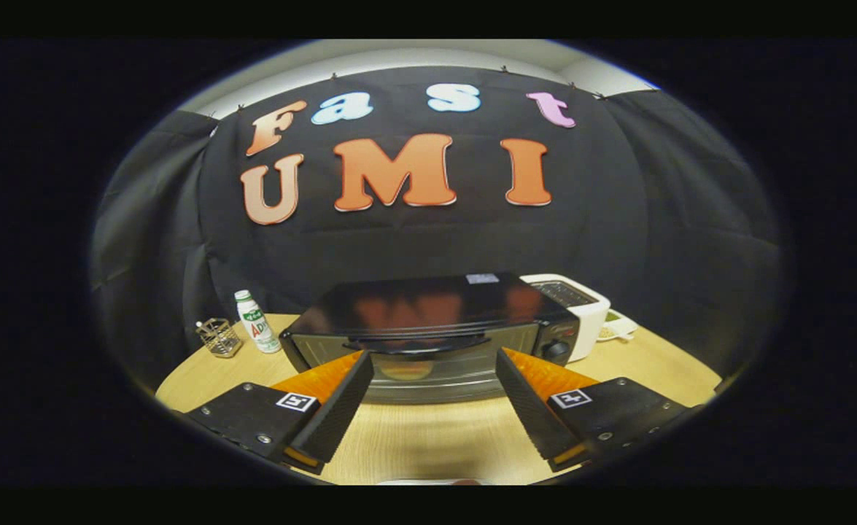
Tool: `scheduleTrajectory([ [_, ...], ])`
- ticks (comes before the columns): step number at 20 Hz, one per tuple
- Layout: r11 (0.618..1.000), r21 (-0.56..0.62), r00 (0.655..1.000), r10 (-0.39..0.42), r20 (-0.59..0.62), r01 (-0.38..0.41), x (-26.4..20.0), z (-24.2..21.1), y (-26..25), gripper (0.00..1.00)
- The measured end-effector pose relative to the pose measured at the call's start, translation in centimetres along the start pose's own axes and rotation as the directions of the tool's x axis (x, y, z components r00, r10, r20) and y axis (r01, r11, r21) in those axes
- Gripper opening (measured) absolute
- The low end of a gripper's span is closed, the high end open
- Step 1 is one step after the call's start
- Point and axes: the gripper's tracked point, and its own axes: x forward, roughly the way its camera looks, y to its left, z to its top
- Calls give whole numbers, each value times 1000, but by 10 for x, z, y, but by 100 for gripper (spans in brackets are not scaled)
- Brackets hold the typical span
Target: Open the toaster oven, put the food inside, and close the toaster oven door.
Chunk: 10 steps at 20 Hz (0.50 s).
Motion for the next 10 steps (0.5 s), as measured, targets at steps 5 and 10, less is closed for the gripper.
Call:
scheduleTrajectory([
  [5,1000,0,996,-4,85,4,-48,53,-25,100],
  [10,998,-29,985,-57,162,63,-101,90,-66,100],
])
